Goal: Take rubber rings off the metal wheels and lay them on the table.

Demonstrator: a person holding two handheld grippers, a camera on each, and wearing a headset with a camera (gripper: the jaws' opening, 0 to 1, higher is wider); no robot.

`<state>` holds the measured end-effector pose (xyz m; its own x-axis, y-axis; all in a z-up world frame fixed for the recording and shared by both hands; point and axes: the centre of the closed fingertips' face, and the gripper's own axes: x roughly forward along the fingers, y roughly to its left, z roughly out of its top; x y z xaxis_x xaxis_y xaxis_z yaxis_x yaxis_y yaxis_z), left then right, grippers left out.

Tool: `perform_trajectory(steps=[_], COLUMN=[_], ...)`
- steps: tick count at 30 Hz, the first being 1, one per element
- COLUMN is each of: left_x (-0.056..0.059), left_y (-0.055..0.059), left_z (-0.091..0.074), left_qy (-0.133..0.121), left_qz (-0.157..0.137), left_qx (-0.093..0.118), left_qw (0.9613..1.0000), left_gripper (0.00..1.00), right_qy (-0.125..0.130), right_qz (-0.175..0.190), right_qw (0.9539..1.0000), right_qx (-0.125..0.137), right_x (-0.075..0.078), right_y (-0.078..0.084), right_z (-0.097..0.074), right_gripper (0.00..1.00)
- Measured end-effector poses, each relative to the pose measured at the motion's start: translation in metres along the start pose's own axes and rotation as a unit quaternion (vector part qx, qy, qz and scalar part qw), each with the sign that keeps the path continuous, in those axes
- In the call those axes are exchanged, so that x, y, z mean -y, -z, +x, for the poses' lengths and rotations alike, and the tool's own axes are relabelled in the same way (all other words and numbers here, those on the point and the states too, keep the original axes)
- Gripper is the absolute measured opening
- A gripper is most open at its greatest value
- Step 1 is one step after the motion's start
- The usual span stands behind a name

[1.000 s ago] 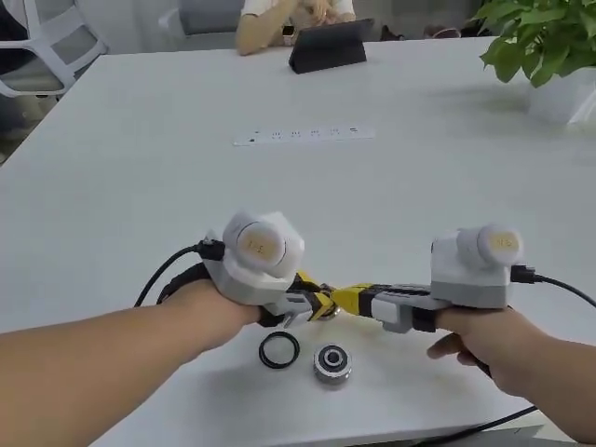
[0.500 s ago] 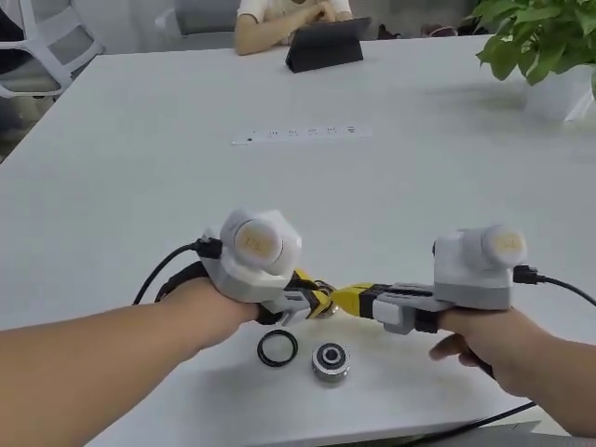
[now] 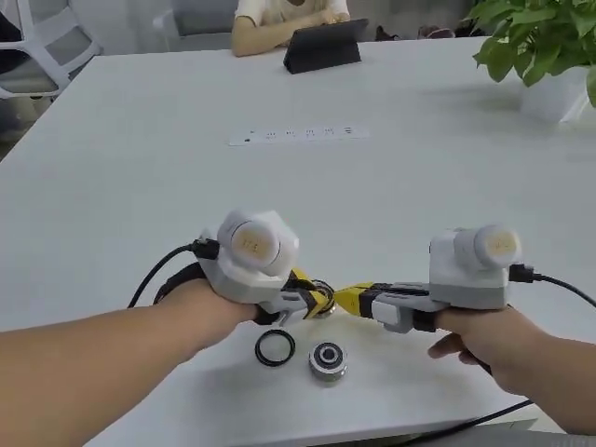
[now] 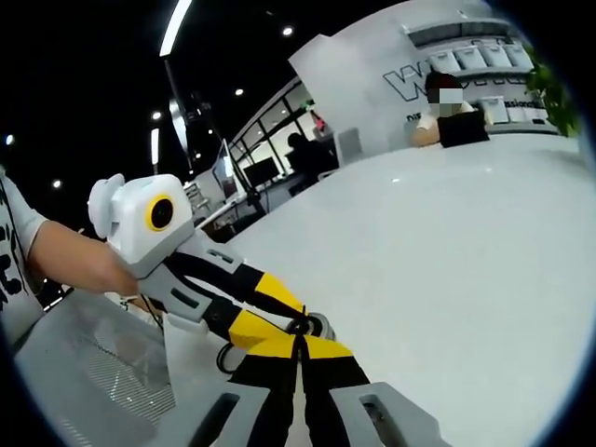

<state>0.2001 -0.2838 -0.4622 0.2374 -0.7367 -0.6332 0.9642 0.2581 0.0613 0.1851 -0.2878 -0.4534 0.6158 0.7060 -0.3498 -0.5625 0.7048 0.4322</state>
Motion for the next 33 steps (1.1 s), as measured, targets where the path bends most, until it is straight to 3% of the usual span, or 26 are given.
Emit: perform_trajectory(steps=[13, 33], left_x=[0.005, 0.006], left_y=[0.002, -0.004], left_z=[-0.009, -0.035], left_qy=[0.017, 0.020], left_qz=[0.019, 0.007], left_qx=[-0.004, 0.025], left_qw=[0.9997, 0.9995], left_gripper=[0.17, 0.37], right_qy=[-0.003, -0.012], right_qz=[-0.005, -0.002], right_qw=[1.0000, 0.9999], right_qx=[0.001, 0.006], right_x=[-0.001, -0.007], right_y=[-0.002, -0.005], right_z=[0.000, -0.002], right_gripper=[0.00, 0.00])
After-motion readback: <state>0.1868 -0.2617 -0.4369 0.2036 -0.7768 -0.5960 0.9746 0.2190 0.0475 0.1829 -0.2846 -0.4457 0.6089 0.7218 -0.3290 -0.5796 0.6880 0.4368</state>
